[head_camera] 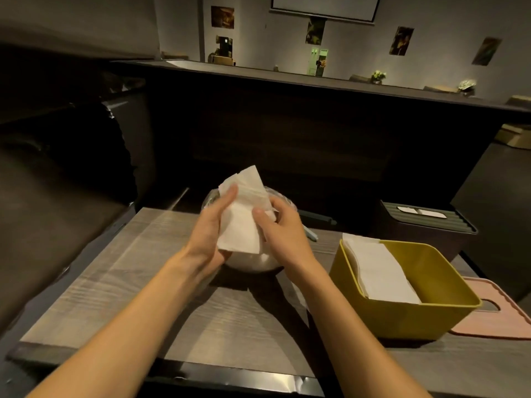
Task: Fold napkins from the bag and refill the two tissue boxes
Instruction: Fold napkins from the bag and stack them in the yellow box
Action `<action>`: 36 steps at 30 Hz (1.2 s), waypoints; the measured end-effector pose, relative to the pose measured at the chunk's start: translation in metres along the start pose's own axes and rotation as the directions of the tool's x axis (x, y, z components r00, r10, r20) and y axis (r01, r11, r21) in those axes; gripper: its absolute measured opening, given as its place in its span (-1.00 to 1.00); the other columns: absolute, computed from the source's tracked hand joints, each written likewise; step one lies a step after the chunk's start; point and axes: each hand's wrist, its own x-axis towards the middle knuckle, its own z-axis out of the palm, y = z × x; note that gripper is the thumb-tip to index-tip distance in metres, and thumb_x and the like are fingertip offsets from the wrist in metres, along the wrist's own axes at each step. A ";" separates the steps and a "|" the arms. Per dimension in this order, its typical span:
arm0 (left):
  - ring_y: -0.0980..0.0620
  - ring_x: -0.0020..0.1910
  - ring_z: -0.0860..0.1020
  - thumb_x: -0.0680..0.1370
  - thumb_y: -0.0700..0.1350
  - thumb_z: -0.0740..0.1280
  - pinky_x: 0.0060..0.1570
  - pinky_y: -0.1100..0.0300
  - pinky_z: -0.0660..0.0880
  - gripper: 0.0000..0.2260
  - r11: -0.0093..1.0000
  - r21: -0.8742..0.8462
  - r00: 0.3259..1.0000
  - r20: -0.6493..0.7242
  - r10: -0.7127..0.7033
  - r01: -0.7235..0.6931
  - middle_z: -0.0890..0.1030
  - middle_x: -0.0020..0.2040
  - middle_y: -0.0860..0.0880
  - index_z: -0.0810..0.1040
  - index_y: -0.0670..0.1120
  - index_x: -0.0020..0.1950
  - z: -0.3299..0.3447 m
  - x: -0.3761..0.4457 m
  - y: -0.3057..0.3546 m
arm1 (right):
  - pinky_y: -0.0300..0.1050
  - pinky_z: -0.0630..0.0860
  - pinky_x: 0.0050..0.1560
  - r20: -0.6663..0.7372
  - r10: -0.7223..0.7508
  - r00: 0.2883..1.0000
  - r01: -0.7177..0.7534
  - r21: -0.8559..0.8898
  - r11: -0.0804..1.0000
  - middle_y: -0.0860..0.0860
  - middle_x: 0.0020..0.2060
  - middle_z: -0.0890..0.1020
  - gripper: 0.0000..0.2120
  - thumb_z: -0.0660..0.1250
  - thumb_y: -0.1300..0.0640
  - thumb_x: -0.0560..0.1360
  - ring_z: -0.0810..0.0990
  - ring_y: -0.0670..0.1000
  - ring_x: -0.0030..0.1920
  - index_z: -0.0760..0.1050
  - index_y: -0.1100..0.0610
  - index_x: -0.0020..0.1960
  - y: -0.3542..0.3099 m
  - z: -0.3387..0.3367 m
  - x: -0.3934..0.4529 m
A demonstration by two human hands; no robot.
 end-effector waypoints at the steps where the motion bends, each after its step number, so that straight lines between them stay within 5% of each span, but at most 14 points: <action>1: -0.14 0.18 0.68 0.59 0.04 0.33 0.14 -0.05 0.62 -0.58 0.999 0.001 0.999 -0.003 -0.033 0.033 0.70 0.19 -0.17 0.53 -0.12 0.39 -0.002 0.000 -0.004 | 0.01 0.69 0.09 0.002 -0.029 1.000 0.029 -0.012 0.999 -0.08 0.15 0.66 -0.78 0.31 0.05 0.68 0.68 -0.08 0.13 0.54 0.00 0.31 0.004 0.001 0.000; 5: -0.16 0.23 0.65 0.57 -0.16 0.38 0.26 -0.15 0.55 -0.64 0.995 0.062 0.997 0.021 -0.079 0.077 0.68 0.23 -0.20 0.54 -0.12 0.37 -0.020 0.008 -0.016 | -0.08 0.68 0.05 -0.042 -0.135 0.990 0.129 -0.119 0.984 -0.12 0.08 0.68 -0.79 0.38 0.07 0.63 0.66 -0.16 0.10 0.60 0.01 0.25 0.015 0.000 0.000; 8: -0.19 0.20 0.67 0.53 -0.21 0.38 0.21 -0.15 0.57 -0.60 0.986 0.115 0.991 0.038 -0.128 0.122 0.67 0.23 -0.21 0.50 -0.13 0.38 -0.036 0.011 -0.014 | 0.08 0.67 -0.04 -0.077 -0.160 0.984 0.150 -0.118 0.982 -0.08 -0.07 0.69 -0.87 0.34 0.04 0.64 0.66 -0.05 -0.01 0.65 0.02 0.08 0.012 -0.002 0.003; 12: -0.22 0.19 0.66 0.52 -0.19 0.41 0.23 -0.18 0.57 -0.59 0.942 0.303 0.977 0.107 -0.182 0.143 0.68 0.21 -0.21 0.51 -0.10 0.38 -0.048 0.013 -0.011 | -0.14 0.62 -0.10 -0.066 -0.220 0.973 0.198 -0.238 0.951 -0.10 -0.17 0.69 -0.84 0.35 -0.01 0.65 0.66 -0.12 -0.09 0.65 0.02 -0.01 -0.001 -0.002 0.011; 16: -0.19 0.15 0.68 0.54 -0.16 0.42 0.20 -0.13 0.59 -0.61 0.923 0.357 0.974 0.115 -0.195 0.143 0.69 0.18 -0.21 0.53 -0.12 0.36 -0.049 0.013 -0.009 | -0.09 0.62 -0.10 -0.061 -0.305 0.950 0.264 -0.360 0.895 -0.11 -0.17 0.69 -0.86 0.37 -0.01 0.64 0.66 -0.14 -0.09 0.65 0.02 0.00 -0.004 -0.005 0.016; 20: -0.20 0.22 0.66 0.62 -0.20 0.32 0.24 -0.08 0.60 -0.68 0.940 0.252 0.957 0.113 -0.266 0.231 0.67 0.22 -0.27 0.52 -0.21 0.38 -0.046 0.010 -0.007 | -0.32 0.59 -0.17 -0.297 -0.417 0.859 0.355 -0.242 0.903 -0.22 -0.13 0.64 -0.95 0.36 0.10 0.66 0.64 -0.21 -0.06 0.59 0.00 0.03 -0.005 -0.006 0.009; 23: -0.16 0.15 0.70 0.67 -0.19 0.24 0.13 -0.04 0.65 -0.73 0.960 0.121 0.960 0.090 -0.264 0.252 0.70 0.16 -0.24 0.53 -0.21 0.34 -0.041 0.009 -0.003 | -0.30 0.58 -0.16 -0.444 -0.414 0.795 0.434 -0.062 0.899 -0.15 -0.15 0.64 -0.92 0.33 0.13 0.67 0.65 -0.15 -0.09 0.58 0.10 0.02 -0.013 -0.009 0.003; 25: -0.16 0.12 0.71 0.66 -0.15 0.24 0.10 -0.06 0.65 -0.73 0.971 0.010 0.970 0.053 -0.238 0.237 0.71 0.14 -0.22 0.53 -0.15 0.34 -0.039 0.009 -0.002 | -0.23 0.62 -0.11 -0.403 -0.310 0.861 0.406 0.178 0.896 -0.05 -0.10 0.68 -0.88 0.32 0.12 0.66 0.70 -0.07 -0.03 0.58 0.16 0.08 -0.017 -0.011 -0.002; 27: -0.17 0.23 0.66 0.63 -0.11 0.24 0.19 -0.10 0.60 -0.66 0.973 -0.063 0.974 0.060 -0.216 0.220 0.68 0.23 -0.22 0.54 -0.13 0.39 -0.038 0.009 -0.002 | -0.12 0.67 -0.04 -0.198 -0.217 0.956 0.268 0.288 0.919 -0.04 0.02 0.71 -0.85 0.33 0.10 0.66 0.71 -0.04 0.06 0.58 0.10 0.19 -0.013 -0.008 -0.004; 31: -0.19 0.36 0.58 0.67 0.07 0.15 0.37 -0.20 0.48 -0.57 0.970 -0.085 0.972 0.092 -0.218 0.226 0.60 0.36 -0.20 0.49 -0.07 0.48 -0.041 0.011 -0.005 | -0.27 0.62 -0.01 -0.052 -0.233 0.971 0.211 -0.272 0.939 -0.27 0.03 0.62 -0.77 0.38 0.01 0.64 0.58 -0.36 0.11 0.55 -0.08 0.29 0.009 0.005 0.003; 34: -0.19 0.41 0.53 0.70 0.22 0.05 0.43 -0.20 0.38 -0.48 0.963 -0.136 0.961 0.186 -0.206 0.233 0.56 0.42 -0.18 0.44 -0.03 0.52 -0.040 0.010 -0.005 | -0.44 0.52 -0.14 -0.106 -0.192 0.976 0.138 -0.380 0.915 -0.41 0.01 0.41 -0.63 0.36 -0.02 0.64 0.37 -0.58 0.10 0.42 -0.14 0.43 0.009 0.004 0.003; 36: -0.17 0.38 0.56 0.67 0.18 0.15 0.37 -0.18 0.48 -0.52 0.968 -0.107 0.959 0.198 -0.202 0.226 0.59 0.38 -0.18 0.46 -0.04 0.50 -0.038 0.011 -0.006 | -0.27 0.59 -0.03 -0.150 -0.194 0.969 0.124 -0.384 0.915 -0.38 0.01 0.44 -0.60 0.38 -0.01 0.63 0.48 -0.39 0.13 0.41 -0.19 0.43 0.009 0.002 0.002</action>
